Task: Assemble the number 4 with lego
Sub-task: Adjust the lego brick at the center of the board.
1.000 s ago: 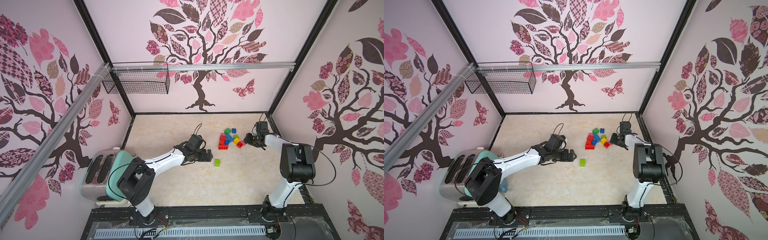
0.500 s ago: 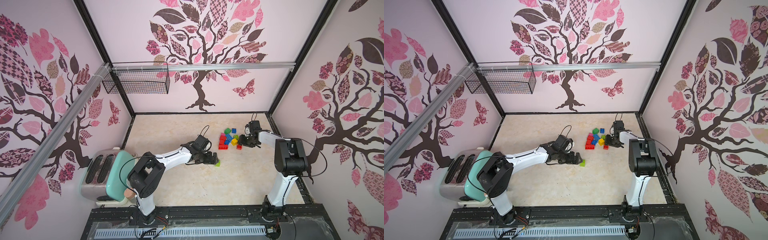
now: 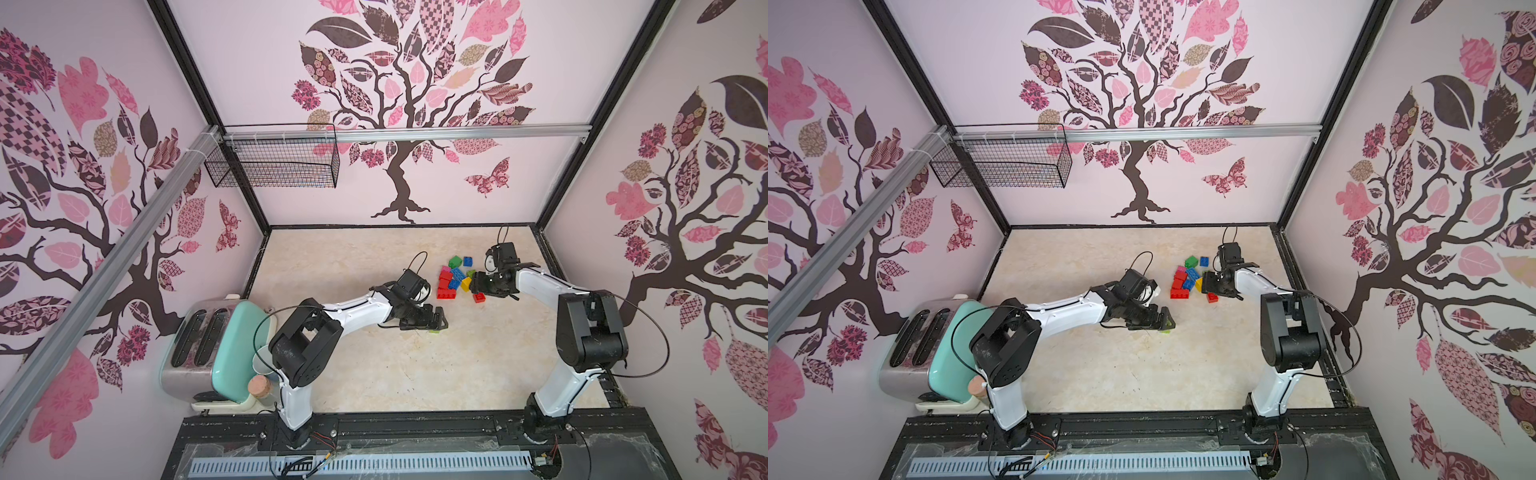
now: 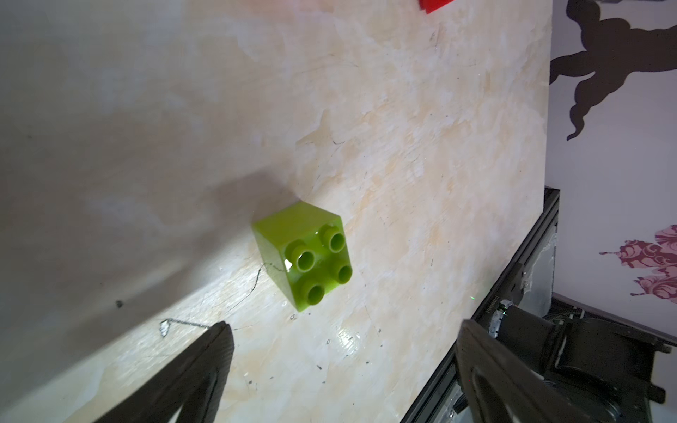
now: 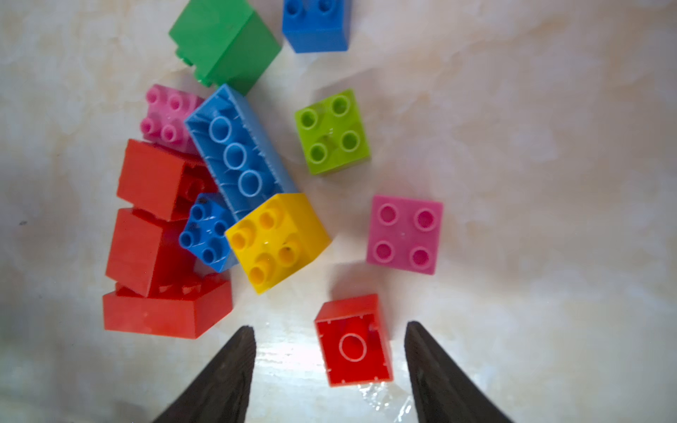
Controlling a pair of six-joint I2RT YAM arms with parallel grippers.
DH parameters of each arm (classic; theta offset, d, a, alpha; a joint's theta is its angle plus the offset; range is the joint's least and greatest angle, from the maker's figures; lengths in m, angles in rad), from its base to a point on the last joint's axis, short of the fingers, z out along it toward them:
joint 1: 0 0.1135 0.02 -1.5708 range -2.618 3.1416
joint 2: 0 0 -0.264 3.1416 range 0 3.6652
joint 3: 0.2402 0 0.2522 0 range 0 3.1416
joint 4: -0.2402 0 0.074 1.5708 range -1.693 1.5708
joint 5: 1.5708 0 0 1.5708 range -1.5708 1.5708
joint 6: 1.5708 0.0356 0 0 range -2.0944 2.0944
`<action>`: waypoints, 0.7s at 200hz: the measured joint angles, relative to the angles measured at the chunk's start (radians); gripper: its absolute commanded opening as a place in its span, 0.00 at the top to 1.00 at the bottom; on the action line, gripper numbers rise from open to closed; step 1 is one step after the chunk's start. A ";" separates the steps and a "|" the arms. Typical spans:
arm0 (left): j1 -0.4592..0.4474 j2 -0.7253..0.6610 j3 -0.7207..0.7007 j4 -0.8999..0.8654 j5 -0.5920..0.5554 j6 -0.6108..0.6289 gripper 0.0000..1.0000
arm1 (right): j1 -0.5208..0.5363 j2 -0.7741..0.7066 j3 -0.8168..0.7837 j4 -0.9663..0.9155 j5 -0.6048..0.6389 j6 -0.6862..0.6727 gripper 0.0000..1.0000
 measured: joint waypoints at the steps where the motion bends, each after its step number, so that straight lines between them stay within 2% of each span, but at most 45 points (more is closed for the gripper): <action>1: 0.000 0.001 0.001 0.001 0.000 0.000 0.02 | 0.000 0.000 0.000 0.000 0.000 0.000 0.30; 29: -0.004 0.019 0.014 0.015 0.032 -0.001 0.02 | 0.006 0.000 0.000 -0.007 -0.028 -0.005 0.34; 55: -0.006 0.023 0.016 0.018 0.047 -0.002 0.02 | 0.019 0.000 0.000 -0.007 -0.063 0.003 0.50; 79: -0.006 0.023 0.016 0.019 0.044 -0.002 0.02 | 0.051 0.000 0.000 0.008 -0.088 0.032 0.57; 113: -0.006 0.019 0.015 0.017 0.009 -0.002 0.02 | 0.075 0.010 0.009 0.043 -0.117 0.076 0.58; 140: -0.006 0.001 0.015 0.010 -0.029 -0.001 0.02 | 0.081 0.067 0.049 0.068 -0.117 0.108 0.49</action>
